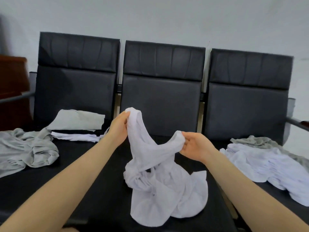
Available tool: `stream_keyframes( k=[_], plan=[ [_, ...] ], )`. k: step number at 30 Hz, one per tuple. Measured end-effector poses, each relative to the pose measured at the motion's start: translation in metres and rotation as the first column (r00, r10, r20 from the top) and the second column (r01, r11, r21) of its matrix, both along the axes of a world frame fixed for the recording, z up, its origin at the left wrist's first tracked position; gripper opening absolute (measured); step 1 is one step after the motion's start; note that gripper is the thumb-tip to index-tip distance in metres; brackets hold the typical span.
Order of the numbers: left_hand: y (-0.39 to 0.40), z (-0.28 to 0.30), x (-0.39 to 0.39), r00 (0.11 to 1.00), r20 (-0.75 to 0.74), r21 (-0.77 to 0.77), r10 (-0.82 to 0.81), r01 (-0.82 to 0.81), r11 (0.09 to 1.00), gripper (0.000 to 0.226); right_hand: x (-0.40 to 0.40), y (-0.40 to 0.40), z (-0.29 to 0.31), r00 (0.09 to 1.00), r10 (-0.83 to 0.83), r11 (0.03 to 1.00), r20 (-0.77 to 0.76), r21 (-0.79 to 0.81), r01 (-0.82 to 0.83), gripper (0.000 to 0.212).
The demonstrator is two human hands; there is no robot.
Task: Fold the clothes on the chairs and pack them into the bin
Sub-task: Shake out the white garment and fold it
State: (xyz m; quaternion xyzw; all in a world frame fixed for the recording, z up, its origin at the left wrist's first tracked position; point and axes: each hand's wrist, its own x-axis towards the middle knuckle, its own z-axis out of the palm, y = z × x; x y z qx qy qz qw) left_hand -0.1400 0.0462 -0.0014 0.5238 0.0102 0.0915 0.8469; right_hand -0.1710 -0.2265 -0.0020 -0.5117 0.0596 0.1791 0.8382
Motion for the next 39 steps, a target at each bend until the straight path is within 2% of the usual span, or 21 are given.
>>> stream_keyframes(
  k=[4,7,9,11,14,16,19,20,23,27,30,33,35,39],
  plan=[
    [0.015,0.071,0.004,0.983,0.146,-0.042,0.107,-0.102,0.994,0.038,0.006,-0.012,0.078,0.963,-0.156,0.971,0.221,0.215,0.108,0.037],
    [0.019,0.126,-0.002,0.948,0.258,-0.100,0.184,-0.163,0.982,0.035,0.011,-0.022,0.135,0.913,-0.242,0.915,0.328,0.391,0.102,0.038],
    [0.013,0.156,-0.013,0.925,0.336,-0.052,0.180,-0.172,0.984,0.034,0.004,-0.021,0.164,0.863,-0.200,0.947,0.464,0.317,0.049,0.042],
    [0.004,0.180,-0.022,0.905,0.385,-0.008,0.183,-0.195,0.981,0.037,-0.003,-0.015,0.181,0.795,-0.082,0.994,0.601,0.108,0.021,0.052],
    [-0.011,0.211,-0.038,0.875,0.438,0.038,0.204,-0.245,0.969,0.044,-0.020,-0.008,0.198,0.724,0.069,0.997,0.686,-0.074,-0.025,0.058],
    [-0.013,0.228,-0.047,0.858,0.464,0.075,0.219,-0.284,0.956,0.051,-0.035,-0.007,0.214,0.736,0.067,0.997,0.674,-0.072,-0.025,0.049],
    [-0.009,0.257,-0.065,0.830,0.493,0.066,0.262,-0.336,0.940,0.056,-0.058,-0.010,0.251,0.811,-0.132,0.986,0.570,-0.008,0.166,0.038],
    [-0.006,0.267,-0.071,0.820,0.503,0.053,0.271,-0.343,0.938,0.057,-0.063,-0.014,0.266,0.798,-0.184,0.977,0.574,0.022,0.210,0.033],
    [-0.003,0.301,-0.094,0.797,0.535,0.060,0.280,-0.366,0.929,0.057,-0.077,-0.022,0.307,0.774,-0.328,0.935,0.541,0.303,0.185,0.021],
    [-0.013,0.338,-0.125,0.755,0.590,0.093,0.286,-0.415,0.905,0.052,-0.095,-0.020,0.343,0.723,-0.400,0.852,0.564,0.520,0.065,0.029],
    [-0.024,0.367,-0.145,0.725,0.617,0.098,0.306,-0.456,0.884,0.046,-0.116,-0.013,0.361,0.653,-0.342,0.876,0.676,0.480,-0.039,0.014],
    [-0.032,0.389,-0.158,0.721,0.638,0.129,0.270,-0.446,0.886,0.015,-0.127,-0.009,0.376,0.549,-0.335,0.907,0.766,0.420,-0.032,0.019],
    [-0.037,0.395,-0.163,0.724,0.637,0.155,0.264,-0.456,0.877,0.015,-0.130,-0.008,0.381,0.514,-0.362,0.900,0.778,0.435,-0.024,0.021],
    [-0.035,0.384,-0.155,0.813,0.515,0.156,0.271,-0.400,0.903,0.022,-0.114,-0.007,0.364,0.568,-0.410,0.894,0.714,0.438,0.095,0.041]
  ],
)
